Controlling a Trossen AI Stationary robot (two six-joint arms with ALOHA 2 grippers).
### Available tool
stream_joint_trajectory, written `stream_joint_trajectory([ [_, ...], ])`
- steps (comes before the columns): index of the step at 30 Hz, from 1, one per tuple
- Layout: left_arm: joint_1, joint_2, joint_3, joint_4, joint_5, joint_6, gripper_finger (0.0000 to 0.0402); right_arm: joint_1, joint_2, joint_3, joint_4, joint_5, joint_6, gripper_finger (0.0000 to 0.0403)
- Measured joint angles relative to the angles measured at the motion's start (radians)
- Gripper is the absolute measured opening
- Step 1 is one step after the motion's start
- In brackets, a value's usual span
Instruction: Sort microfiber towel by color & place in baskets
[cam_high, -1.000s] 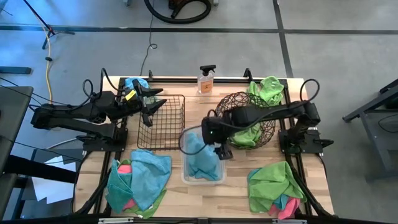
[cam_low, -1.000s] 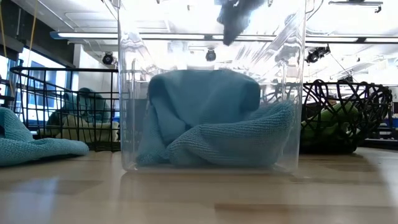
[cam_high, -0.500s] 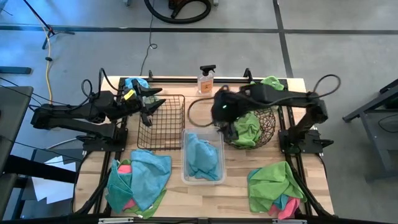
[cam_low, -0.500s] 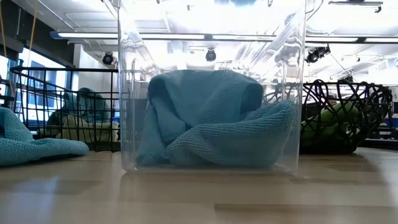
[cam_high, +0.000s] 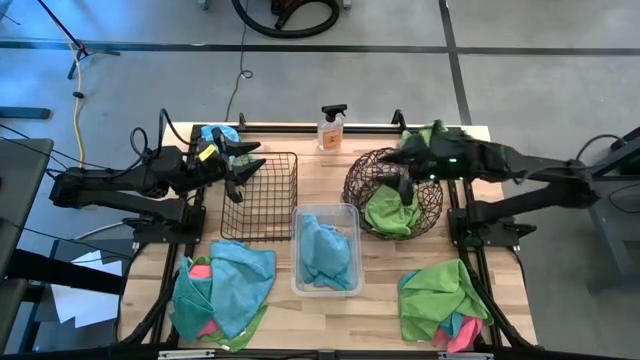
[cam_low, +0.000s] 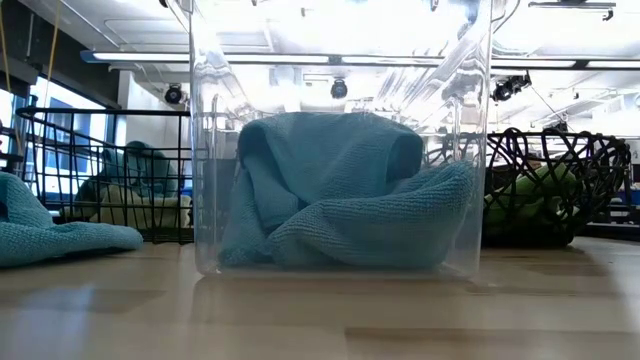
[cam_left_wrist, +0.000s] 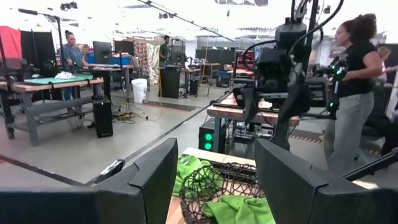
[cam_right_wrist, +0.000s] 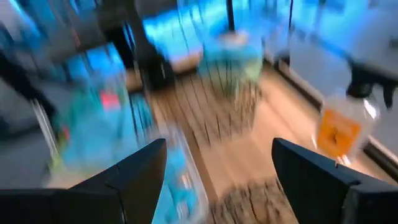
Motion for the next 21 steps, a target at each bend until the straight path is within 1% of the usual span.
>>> stream_joint_trajectory([
  [3,0.000,0.000,0.000,0.002,0.008,-0.044,0.0200,0.000,-0.076,-0.118,0.239,0.014,0.018,0.0287],
  [6,0.000,0.000,0.000,0.002,0.038,-0.085,0.0200,0.000,-0.113,-0.221,0.460,0.013,0.033,0.0287],
  [9,0.000,0.000,0.000,0.001,0.077,-0.126,0.0200,0.000,-0.117,-0.288,0.580,-0.001,0.039,0.0287],
  [15,0.000,0.000,0.000,0.000,0.088,-0.177,0.0200,0.000,-0.103,-0.307,0.621,-0.005,0.035,0.0287],
  [21,0.000,0.000,0.000,-0.008,0.088,-0.175,0.0200,0.000,-0.100,-0.307,0.650,-0.005,0.035,0.0287],
])
